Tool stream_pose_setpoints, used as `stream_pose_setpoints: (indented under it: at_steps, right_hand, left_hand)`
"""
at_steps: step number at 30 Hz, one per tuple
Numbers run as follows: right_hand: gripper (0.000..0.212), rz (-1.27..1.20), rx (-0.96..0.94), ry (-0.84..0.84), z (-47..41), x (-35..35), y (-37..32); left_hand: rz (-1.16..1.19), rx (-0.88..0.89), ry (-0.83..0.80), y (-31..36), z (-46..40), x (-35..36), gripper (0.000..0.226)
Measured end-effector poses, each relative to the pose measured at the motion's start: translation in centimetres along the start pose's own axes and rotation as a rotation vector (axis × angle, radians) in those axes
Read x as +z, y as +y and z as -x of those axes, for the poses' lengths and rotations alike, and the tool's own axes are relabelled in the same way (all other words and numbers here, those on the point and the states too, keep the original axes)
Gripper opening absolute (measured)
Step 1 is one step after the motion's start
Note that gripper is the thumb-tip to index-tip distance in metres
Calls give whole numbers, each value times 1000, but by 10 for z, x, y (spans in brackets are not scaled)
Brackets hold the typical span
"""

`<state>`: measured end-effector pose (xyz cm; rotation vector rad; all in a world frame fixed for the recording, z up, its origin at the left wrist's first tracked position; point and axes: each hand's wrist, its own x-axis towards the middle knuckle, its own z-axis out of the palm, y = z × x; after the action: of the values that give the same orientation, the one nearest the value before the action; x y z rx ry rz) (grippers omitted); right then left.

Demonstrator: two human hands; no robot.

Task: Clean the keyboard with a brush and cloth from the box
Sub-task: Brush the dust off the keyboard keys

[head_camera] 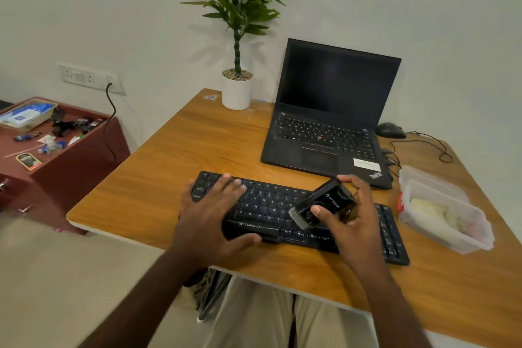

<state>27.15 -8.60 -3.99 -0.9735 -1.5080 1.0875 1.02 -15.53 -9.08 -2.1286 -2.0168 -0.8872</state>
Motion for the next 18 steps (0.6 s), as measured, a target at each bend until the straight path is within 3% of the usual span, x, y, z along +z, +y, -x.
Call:
stream_pose_setpoints:
  at_steps: [5,10,14,18]
  right_hand:
    - [69,155,-23,-136,5,-2,0]
    - [55,418,-115,-293,-14,-4,4]
    - [52,416,-181,-402,-24,29,5]
    - [51,296,-163,-368,-31,41,10]
  left_hand:
    - [-89,-81,-40,17,-12,21,106]
    - [-135,-107,-49,19,-11,27,103]
    - [-122,-107,-54,20,-12,25,102]
    - [-119,-107,-64,20,-12,24,103]
